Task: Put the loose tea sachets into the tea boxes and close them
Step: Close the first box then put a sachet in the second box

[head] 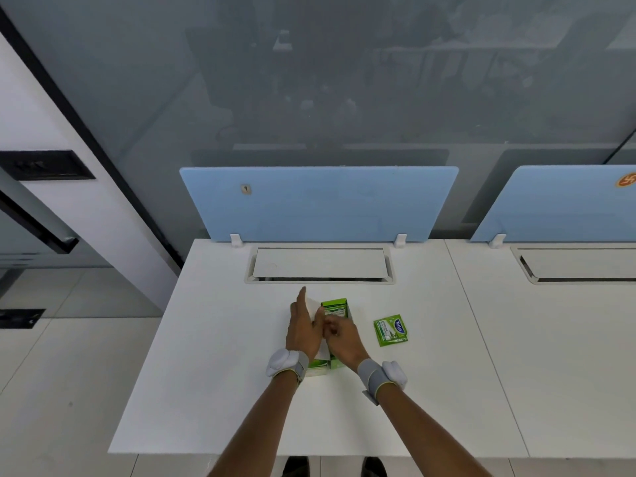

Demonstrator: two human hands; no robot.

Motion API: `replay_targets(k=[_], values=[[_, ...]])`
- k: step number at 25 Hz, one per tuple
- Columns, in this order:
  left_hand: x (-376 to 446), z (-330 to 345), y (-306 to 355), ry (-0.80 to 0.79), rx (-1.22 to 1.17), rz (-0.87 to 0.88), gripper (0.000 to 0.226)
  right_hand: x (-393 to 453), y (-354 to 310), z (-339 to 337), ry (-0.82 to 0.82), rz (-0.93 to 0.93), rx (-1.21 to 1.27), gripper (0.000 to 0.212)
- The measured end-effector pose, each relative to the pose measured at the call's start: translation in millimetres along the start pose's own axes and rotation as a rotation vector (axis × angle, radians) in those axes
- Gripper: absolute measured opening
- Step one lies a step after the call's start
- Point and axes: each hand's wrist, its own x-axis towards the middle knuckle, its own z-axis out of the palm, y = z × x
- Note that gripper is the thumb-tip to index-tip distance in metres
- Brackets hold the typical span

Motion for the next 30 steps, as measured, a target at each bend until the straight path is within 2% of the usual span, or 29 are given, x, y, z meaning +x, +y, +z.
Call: replay_targets(k=[2, 6, 8, 11, 13, 15, 18, 23, 25, 28, 30], values=[[0.6, -2.3, 0.4, 0.007, 0.044, 0.015, 0.066, 6.5, 9.5, -6.6, 0.018, 0.073, 0.018, 0.03], [0.8, -4.9, -12.7, -0.02, 0.113, -0.017, 0.07, 26.4, 49.3, -59.6, 0.382, 0.25, -0.289, 0.024], [3.1, -6.0, -16.3, -0.025, 0.115, -0.042, 0.07, 37.5, 69.5, -85.3, 0.467, 0.398, -0.419, 0.027], [3.1, -10.6, -23.6, -0.034, 0.115, -0.064, 0.069, 50.2, 86.9, -93.4, 0.407, 0.567, -0.528, 0.051], [4.0, -12.7, -29.3, -0.052, 0.116, -0.074, 0.07, 52.2, 98.1, -92.5, 0.345, 0.534, -0.628, 0.061], [5.0, -13.2, -30.4, -0.063, 0.128, -0.076, 0.07, 51.0, 112.5, -95.0, 0.325, 0.514, -0.662, 0.057], [6.9, -13.9, -31.7, -0.078, 0.147, -0.045, 0.071, 46.6, 124.0, -101.2, 0.374, 0.515, -0.556, 0.045], [9.1, -16.7, -31.9, -0.109, 0.167, -0.039, 0.069, 45.1, 120.6, -104.1, 0.382, 0.525, -0.391, 0.06], [9.6, -17.8, -31.2, -0.115, 0.173, -0.037, 0.069, 44.5, 118.1, -105.8, 0.403, 0.495, -0.277, 0.052], [9.5, -18.4, -33.2, -0.106, 0.171, -0.042, 0.068, 38.9, 115.9, -110.7, 0.455, 0.465, -0.083, 0.027], [8.6, -18.1, -32.5, -0.102, 0.164, -0.05, 0.068, 35.2, 119.4, -111.9, 0.469, 0.496, -0.031, 0.029]])
